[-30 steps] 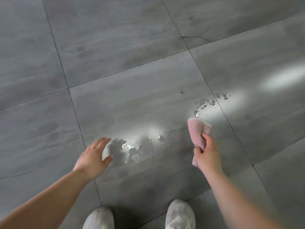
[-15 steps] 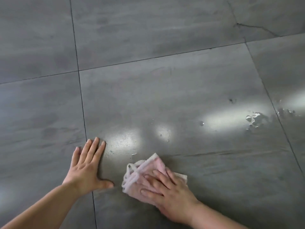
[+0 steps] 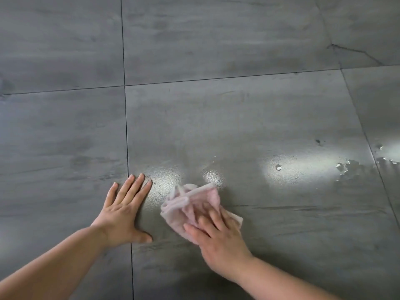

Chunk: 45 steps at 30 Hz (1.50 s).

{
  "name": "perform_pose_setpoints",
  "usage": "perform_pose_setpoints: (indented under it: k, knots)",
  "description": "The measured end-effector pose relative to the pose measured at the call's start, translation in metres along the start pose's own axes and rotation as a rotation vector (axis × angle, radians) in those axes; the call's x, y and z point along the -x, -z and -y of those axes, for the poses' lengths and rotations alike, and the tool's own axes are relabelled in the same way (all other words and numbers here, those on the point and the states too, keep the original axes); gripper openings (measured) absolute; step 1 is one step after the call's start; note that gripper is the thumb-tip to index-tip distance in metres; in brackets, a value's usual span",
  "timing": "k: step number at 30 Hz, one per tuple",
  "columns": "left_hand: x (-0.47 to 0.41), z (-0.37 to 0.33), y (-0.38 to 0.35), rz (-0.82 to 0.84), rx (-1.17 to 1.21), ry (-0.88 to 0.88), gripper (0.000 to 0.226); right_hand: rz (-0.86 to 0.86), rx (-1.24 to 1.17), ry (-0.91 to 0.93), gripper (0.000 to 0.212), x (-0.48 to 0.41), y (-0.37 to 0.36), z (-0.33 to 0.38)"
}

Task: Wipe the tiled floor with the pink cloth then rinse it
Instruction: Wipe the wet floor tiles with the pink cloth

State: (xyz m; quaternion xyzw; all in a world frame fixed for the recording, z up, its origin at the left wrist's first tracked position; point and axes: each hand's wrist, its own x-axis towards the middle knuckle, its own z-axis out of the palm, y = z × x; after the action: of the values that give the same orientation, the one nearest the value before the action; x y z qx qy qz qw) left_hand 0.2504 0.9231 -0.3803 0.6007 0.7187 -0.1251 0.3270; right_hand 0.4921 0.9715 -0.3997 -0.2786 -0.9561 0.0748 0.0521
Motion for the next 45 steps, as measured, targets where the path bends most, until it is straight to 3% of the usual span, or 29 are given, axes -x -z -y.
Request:
perform_pose_setpoints:
  k: [2, 3, 6, 9, 12, 14, 17, 18, 20, 23, 25, 27, 29, 31, 33, 35, 37, 40, 43, 45]
  knots:
    - [0.003, 0.001, 0.001, -0.101, 0.094, -0.021, 0.139, 0.002, 0.034, 0.152, 0.052, -0.027, -0.002, -0.01]
    - [0.004, -0.001, 0.006, -0.035, 0.109, -0.007, 0.135, -0.003, 0.073, 0.147, 0.055, -0.044, -0.001, -0.024]
    - [0.004, 0.0, 0.006, -0.006, 0.11, -0.026, 0.135, 0.127, 0.107, -0.148, 0.055, -0.072, 0.014, -0.082]
    - [0.008, 0.003, 0.007, -0.079, 0.07, -0.051, 0.143, 0.129, 0.057, -0.431, 0.056, -0.053, 0.029, -0.136]
    - [0.005, 0.006, 0.007, 0.005, -0.054, -0.068, 0.136, 0.093, 0.03, -0.681, 0.061, -0.039, 0.037, -0.122]
    - [0.004, 0.01, 0.001, 0.043, -0.028, -0.057, 0.134, 0.083, 0.042, -0.564, 0.053, -0.027, 0.021, -0.075]
    - [0.003, 0.005, 0.002, -0.002, -0.119, -0.069, 0.13, 0.147, -0.063, -0.103, 0.053, -0.007, 0.009, -0.01]
    - [0.004, 0.004, 0.005, -0.002, -0.141, -0.055, 0.129, 0.193, -0.058, 0.03, 0.054, -0.005, 0.01, -0.009]
    - [0.003, -0.005, 0.012, 0.013, -0.108, -0.013, 0.139, 0.276, 0.024, 0.079, 0.054, -0.006, 0.021, -0.043]
    - [0.007, -0.031, 0.017, -0.076, 0.205, 0.119, 0.14, 0.231, 0.024, -0.362, 0.057, 0.004, 0.043, -0.123]
    - [-0.001, -0.055, 0.025, -0.135, 0.28, 0.156, 0.143, 0.174, -0.028, -0.7, 0.059, 0.023, 0.06, -0.164]
    - [-0.017, -0.081, 0.039, -0.188, 0.241, 0.109, 0.146, 0.143, -0.032, -0.897, 0.062, 0.032, 0.064, -0.172]
    - [-0.045, -0.111, 0.053, -0.221, 0.212, -0.004, 0.122, 0.118, -0.035, -0.863, 0.057, 0.032, 0.056, -0.156]
    - [-0.077, -0.144, 0.061, -0.222, 0.187, -0.049, 0.092, 0.086, -0.054, -0.69, 0.05, 0.03, 0.044, -0.134]
    - [-0.108, -0.177, 0.06, -0.282, 0.28, -0.005, 0.077, 0.068, -0.069, -0.459, 0.05, 0.039, 0.042, -0.131]
    - [-0.124, -0.202, 0.056, -0.316, 0.385, 0.101, 0.072, 0.086, -0.007, -0.377, 0.05, 0.059, 0.047, -0.161]
    - [-0.131, -0.21, 0.047, -0.322, 0.347, 0.174, 0.075, 0.109, 0.006, -0.51, 0.048, 0.096, 0.053, -0.198]
    - [-0.132, -0.206, 0.039, -0.297, 0.243, 0.176, 0.083, 0.063, -0.072, -0.929, 0.052, 0.17, 0.062, -0.238]
    - [-0.132, -0.208, 0.037, -0.298, 0.239, 0.185, 0.085, -0.143, -0.152, -1.423, 0.074, 0.207, 0.082, -0.267]
    - [-0.131, -0.211, 0.039, -0.299, 0.235, 0.188, 0.086, -0.217, -0.176, -1.697, 0.069, 0.197, 0.088, -0.294]
